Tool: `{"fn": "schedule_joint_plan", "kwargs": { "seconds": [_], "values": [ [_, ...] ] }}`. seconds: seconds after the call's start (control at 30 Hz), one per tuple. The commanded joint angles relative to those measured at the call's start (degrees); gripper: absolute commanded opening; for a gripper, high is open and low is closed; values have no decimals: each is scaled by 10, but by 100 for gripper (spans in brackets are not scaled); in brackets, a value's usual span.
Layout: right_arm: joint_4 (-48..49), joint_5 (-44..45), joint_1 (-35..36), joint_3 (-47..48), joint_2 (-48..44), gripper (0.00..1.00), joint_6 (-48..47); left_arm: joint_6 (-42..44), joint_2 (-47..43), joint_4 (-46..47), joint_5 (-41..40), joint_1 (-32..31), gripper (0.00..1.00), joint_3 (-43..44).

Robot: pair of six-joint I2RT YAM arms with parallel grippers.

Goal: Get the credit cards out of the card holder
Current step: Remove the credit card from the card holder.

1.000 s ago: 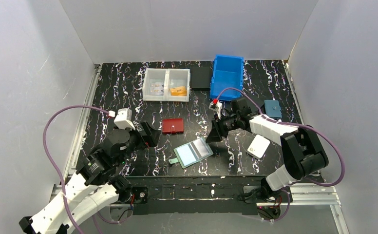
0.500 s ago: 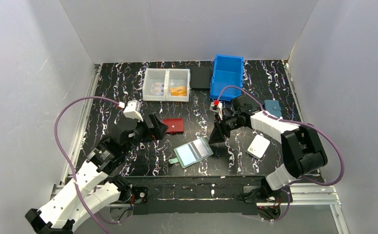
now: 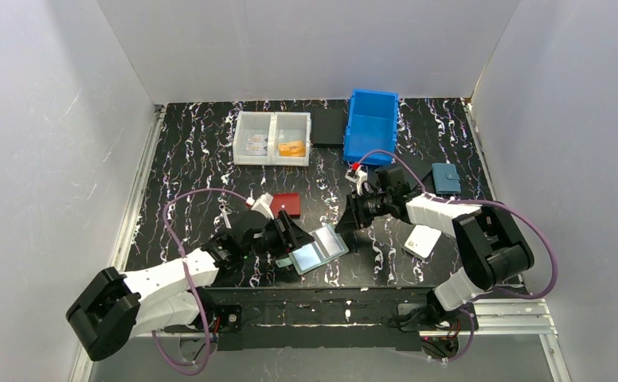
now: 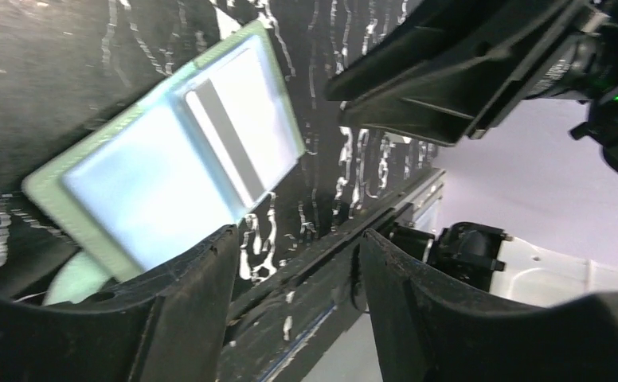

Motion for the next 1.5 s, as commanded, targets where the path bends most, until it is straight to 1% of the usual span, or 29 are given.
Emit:
{"fn": "schedule_joint_plan", "kwargs": {
  "seconds": [0.0,0.07,0.23,0.4,0.53,0.93,1.2,1.47],
  "values": [
    [36,18,11,5,19,36,43,-40,38,51,-37,-27,55,14],
    [34,19,13,6,23,36,44,-39,56,56,-39,-33,55,22],
    [30,23,14,8,32,35,48,-47,86,69,-52,-39,48,27],
    [28,18,14,9,45,29,53,-63,111,85,-60,-43,44,17],
    [28,14,15,10,50,28,56,-69,130,105,-60,-45,41,12],
    [28,4,20,11,67,28,63,-70,197,151,-47,-45,38,17],
    [26,-1,26,13,79,28,64,-72,222,173,-43,-45,36,13],
    [23,-8,29,17,85,24,62,-73,240,177,-41,-45,34,12]
  ]
}}
